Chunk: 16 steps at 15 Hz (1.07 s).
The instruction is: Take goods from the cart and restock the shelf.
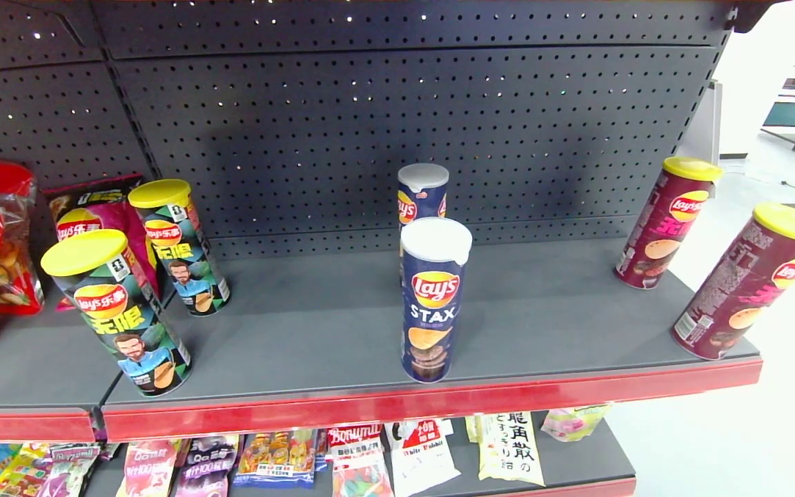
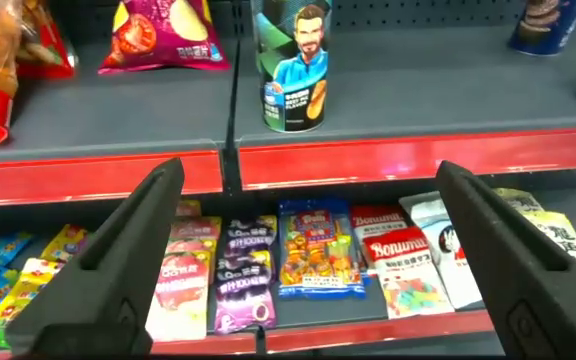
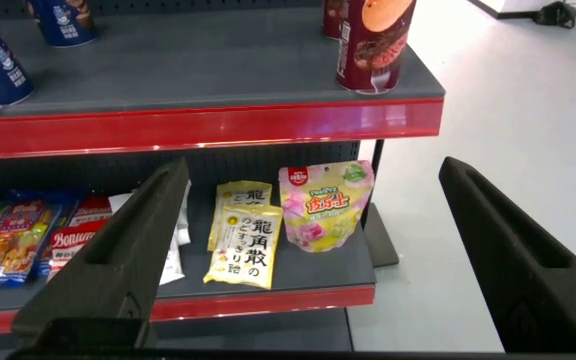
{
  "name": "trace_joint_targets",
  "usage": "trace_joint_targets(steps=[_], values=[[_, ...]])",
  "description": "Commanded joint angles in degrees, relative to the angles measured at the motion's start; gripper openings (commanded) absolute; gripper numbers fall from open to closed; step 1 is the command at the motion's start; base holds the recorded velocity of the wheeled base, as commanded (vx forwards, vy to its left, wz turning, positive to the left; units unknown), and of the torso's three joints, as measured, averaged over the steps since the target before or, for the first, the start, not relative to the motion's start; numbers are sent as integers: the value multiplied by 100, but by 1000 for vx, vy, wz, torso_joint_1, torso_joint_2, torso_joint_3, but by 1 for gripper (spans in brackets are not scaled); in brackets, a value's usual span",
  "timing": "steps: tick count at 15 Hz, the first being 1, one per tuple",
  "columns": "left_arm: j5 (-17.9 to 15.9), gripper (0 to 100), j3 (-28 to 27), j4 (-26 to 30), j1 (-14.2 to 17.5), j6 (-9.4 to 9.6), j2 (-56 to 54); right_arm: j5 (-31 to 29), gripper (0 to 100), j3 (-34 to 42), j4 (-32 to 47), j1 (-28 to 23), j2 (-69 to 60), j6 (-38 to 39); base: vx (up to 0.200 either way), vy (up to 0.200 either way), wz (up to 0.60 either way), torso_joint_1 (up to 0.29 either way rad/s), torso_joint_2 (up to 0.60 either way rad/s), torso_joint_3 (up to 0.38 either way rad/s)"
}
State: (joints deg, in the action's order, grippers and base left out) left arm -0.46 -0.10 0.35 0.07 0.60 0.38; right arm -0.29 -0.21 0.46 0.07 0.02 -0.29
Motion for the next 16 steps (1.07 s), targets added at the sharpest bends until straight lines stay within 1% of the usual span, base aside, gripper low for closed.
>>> trace_joint_targets(steps=[1,16], values=[[2,100,-8,-9,1,2,-11,-6,100,3,-2,1,-2,12,0,0,0,0,0,0],[2,100,1,0,1,2,-11,73,100,3,-29,19,6,-76,0,0,0,0,0,0]])
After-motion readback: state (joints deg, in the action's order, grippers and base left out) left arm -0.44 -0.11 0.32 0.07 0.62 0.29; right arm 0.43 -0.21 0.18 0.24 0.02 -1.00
